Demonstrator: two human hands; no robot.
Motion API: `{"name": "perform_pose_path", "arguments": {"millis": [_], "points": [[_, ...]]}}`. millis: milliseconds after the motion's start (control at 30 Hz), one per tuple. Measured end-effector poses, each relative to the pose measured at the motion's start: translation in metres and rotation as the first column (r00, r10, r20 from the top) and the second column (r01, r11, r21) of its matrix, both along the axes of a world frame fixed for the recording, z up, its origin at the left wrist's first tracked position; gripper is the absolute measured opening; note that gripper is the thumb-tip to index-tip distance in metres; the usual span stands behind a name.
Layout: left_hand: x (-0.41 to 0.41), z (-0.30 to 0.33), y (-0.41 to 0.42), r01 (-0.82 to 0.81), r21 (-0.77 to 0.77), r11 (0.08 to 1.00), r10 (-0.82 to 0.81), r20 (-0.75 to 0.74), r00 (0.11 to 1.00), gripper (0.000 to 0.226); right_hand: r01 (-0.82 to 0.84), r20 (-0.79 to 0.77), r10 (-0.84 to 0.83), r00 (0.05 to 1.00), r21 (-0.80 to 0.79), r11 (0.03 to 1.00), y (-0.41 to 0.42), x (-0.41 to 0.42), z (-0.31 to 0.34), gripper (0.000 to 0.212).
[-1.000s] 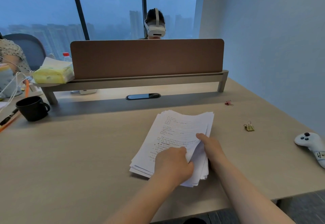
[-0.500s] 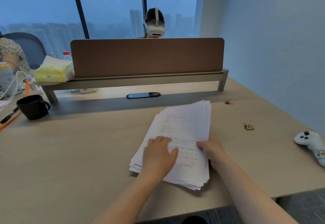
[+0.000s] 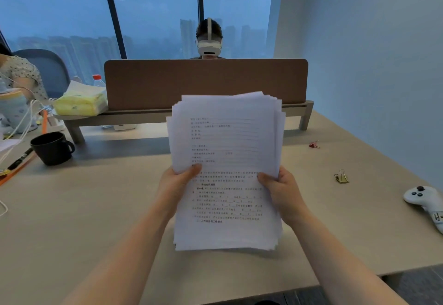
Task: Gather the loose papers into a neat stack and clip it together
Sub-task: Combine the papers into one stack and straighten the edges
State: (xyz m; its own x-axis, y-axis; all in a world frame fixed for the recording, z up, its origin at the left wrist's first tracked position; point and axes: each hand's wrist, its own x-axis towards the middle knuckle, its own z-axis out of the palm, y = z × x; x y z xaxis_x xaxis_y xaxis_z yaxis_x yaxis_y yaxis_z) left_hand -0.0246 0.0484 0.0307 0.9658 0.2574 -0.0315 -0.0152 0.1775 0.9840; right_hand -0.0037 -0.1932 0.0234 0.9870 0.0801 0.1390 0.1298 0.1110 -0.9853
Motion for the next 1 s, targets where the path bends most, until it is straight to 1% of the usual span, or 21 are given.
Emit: {"name": "perform_pose_path", "arguments": {"millis": [33, 100, 200, 267, 333, 367, 400, 467, 533, 633, 700, 767, 800, 867, 933, 1000], "points": [[-0.001, 0.006, -0.001, -0.051, 0.003, 0.999, 0.05, 0.059, 0.997, 0.022, 0.014, 0.04, -0.013, 0.999, -0.013, 1.0, 0.005, 0.0, 0.007, 0.027], [-0.002, 0.022, -0.001, -0.121, 0.009, 0.993, 0.118, 0.153, 0.981, 0.013, 0.041, 0.111, -0.039, 0.993, -0.016, 0.999, 0.013, 0.0, 0.024, 0.027], [-0.003, 0.044, -0.001, -0.196, 0.049, 0.979, 0.176, 0.271, 0.946, 0.011, 0.059, 0.214, -0.06, 0.975, 0.011, 0.998, 0.024, 0.004, 0.048, 0.024], [-0.004, 0.052, -0.003, -0.238, 0.041, 0.97, 0.214, 0.317, 0.924, 0.011, 0.069, 0.268, -0.074, 0.96, 0.029, 0.997, 0.033, 0.006, 0.056, 0.021], [-0.005, 0.048, -0.002, -0.256, 0.056, 0.965, 0.226, 0.313, 0.922, 0.011, 0.064, 0.257, -0.069, 0.964, 0.026, 0.998, 0.041, 0.006, 0.051, 0.017], [-0.007, 0.043, -0.001, -0.254, 0.078, 0.964, 0.221, 0.295, 0.93, 0.013, 0.066, 0.235, -0.068, 0.97, 0.016, 0.998, 0.044, 0.006, 0.044, 0.018], [-0.008, 0.035, 0.001, -0.246, 0.114, 0.963, 0.208, 0.273, 0.939, 0.02, 0.072, 0.216, -0.071, 0.974, 0.005, 0.997, 0.046, 0.005, 0.036, 0.02], [-0.008, 0.019, 0.005, -0.217, 0.173, 0.961, 0.173, 0.234, 0.957, 0.042, 0.079, 0.208, -0.075, 0.975, -0.01, 0.997, 0.048, 0.003, 0.023, 0.02], [-0.007, 0.011, 0.007, -0.207, 0.165, 0.964, 0.169, 0.218, 0.961, 0.057, 0.076, 0.217, -0.074, 0.973, 0.0, 0.997, 0.049, 0.004, 0.02, 0.021], [-0.004, 0.012, 0.01, -0.183, 0.172, 0.968, 0.139, 0.242, 0.96, 0.063, 0.029, 0.214, -0.033, 0.976, 0.025, 0.999, 0.049, 0.007, 0.024, 0.024], [-0.002, 0.015, 0.014, -0.166, 0.172, 0.971, 0.11, 0.295, 0.949, 0.058, -0.006, 0.18, -0.004, 0.984, 0.05, 0.999, 0.046, 0.01, 0.024, 0.022], [-0.001, 0.014, 0.017, -0.104, 0.164, 0.981, 0.047, 0.316, 0.947, 0.047, -0.052, 0.121, 0.041, 0.992, 0.088, 0.995, 0.043, 0.01, 0.02, 0.018], [-0.002, 0.012, 0.018, -0.071, 0.155, 0.985, 0.023, 0.296, 0.955, 0.042, -0.068, 0.087, 0.059, 0.994, 0.102, 0.992, 0.042, 0.01, 0.018, 0.016], [-0.002, 0.006, 0.017, -0.055, 0.121, 0.991, 0.032, 0.184, 0.982, 0.03, -0.048, 0.044, 0.045, 0.998, 0.084, 0.995, 0.045, 0.009, 0.015, 0.011], [-0.001, 0.004, 0.015, -0.089, 0.088, 0.992, 0.081, 0.096, 0.992, 0.014, 0.004, 0.046, -0.006, 0.999, 0.05, 0.999, 0.051, 0.009, 0.017, 0.007], [-0.001, 0.009, 0.012, -0.151, 0.081, 0.985, 0.144, 0.095, 0.985, 0.006, 0.034, 0.068, -0.038, 0.997, 0.057, 0.998, 0.055, 0.01, 0.022, 0.014]]}}
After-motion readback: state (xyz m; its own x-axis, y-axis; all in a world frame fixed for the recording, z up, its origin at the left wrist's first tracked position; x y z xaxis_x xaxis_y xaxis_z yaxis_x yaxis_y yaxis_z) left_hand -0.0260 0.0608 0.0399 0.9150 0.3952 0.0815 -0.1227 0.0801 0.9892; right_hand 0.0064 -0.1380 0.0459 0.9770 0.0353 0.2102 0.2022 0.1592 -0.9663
